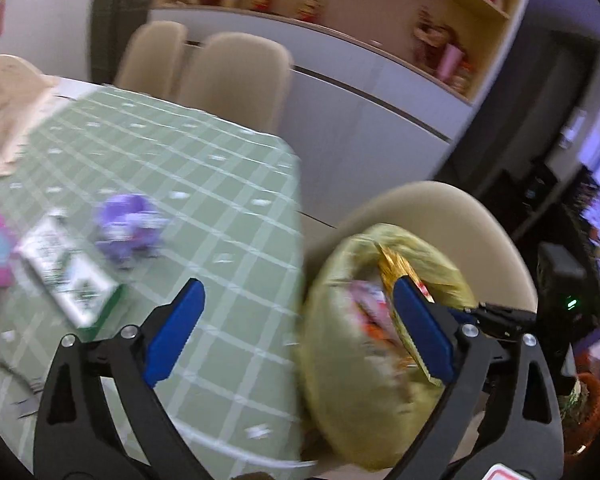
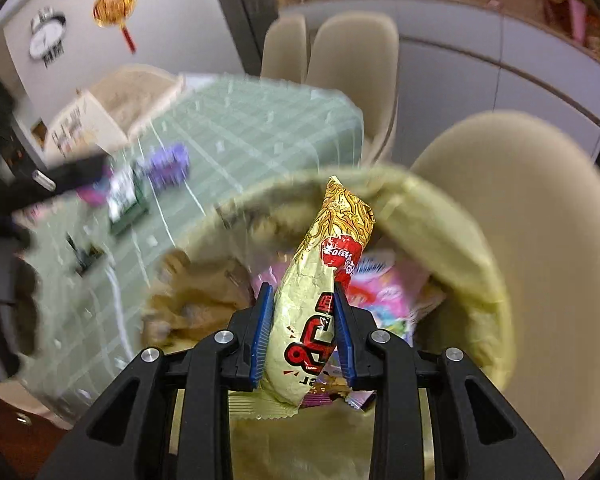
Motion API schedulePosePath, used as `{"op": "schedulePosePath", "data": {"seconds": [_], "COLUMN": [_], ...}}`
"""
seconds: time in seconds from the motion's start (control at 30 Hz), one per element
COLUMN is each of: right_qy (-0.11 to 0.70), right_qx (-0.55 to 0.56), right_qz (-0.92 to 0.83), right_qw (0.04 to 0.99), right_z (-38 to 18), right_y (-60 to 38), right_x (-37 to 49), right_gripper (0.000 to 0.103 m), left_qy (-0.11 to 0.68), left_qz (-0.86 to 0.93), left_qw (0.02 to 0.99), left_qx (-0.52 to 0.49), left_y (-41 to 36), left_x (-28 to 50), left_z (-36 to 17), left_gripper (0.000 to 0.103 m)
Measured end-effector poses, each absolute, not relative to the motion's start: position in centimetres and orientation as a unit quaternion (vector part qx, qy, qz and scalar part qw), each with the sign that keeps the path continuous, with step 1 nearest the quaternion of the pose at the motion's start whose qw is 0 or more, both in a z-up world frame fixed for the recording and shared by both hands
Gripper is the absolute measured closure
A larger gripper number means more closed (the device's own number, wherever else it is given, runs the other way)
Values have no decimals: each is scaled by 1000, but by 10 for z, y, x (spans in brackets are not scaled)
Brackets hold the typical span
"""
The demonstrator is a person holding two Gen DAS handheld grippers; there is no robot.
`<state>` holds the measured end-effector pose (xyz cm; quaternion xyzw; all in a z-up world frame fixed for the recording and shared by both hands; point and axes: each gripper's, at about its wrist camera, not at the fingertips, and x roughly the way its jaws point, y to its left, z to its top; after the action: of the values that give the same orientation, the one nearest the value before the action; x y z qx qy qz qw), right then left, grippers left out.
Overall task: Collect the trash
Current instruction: 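Carry the spoon and wafer roll to the trash bag and open the left tool, then open the right tool to drop the gold wafer roll into the bag, then grasp the black strap with the left tool while the right tool grasps the milk carton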
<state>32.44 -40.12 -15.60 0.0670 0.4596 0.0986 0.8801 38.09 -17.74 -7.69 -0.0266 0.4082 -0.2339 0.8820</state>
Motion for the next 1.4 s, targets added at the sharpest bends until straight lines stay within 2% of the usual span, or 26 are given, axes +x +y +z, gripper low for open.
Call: {"op": "schedulePosePath", "data": {"seconds": [0.17, 0.37, 0.43, 0.57, 0.93, 1.17, 1.3, 1.4], "right_qy": [505, 510, 503, 492, 430, 372, 368, 375], "right_qx": [72, 68, 72, 97, 122, 144, 135, 119], "right_qz": [79, 51, 41, 28, -4, 29, 47, 62], "right_qw": [856, 856, 860, 865, 895, 916, 919, 917], "right_z": [-193, -193, -189, -180, -138, -100, -91, -91], "right_y": [-394, -395, -396, -398, -391, -363, -342, -325], "right_x": [337, 335, 333, 322, 281, 267, 269, 271], "right_gripper": [75, 75, 72, 54, 53, 52, 52, 52], "left_qy": [394, 395, 396, 400, 441, 472, 460, 455], "left_qz": [-176, -152, -151, -147, -153, -170, -168, -176], "left_qw": [902, 906, 906, 904, 881, 862, 871, 873], "left_qx": [-17, -22, -23, -34, -77, -72, -18, 22], "left_y": [-134, -90, -78, -48, 47, 58, 44, 33], "left_x": [370, 356, 351, 344, 339, 339, 343, 350], "left_z": [-67, -64, -64, -69, -120, -148, -153, -157], "left_gripper": [12, 11, 11, 11, 11, 12, 23, 29]}}
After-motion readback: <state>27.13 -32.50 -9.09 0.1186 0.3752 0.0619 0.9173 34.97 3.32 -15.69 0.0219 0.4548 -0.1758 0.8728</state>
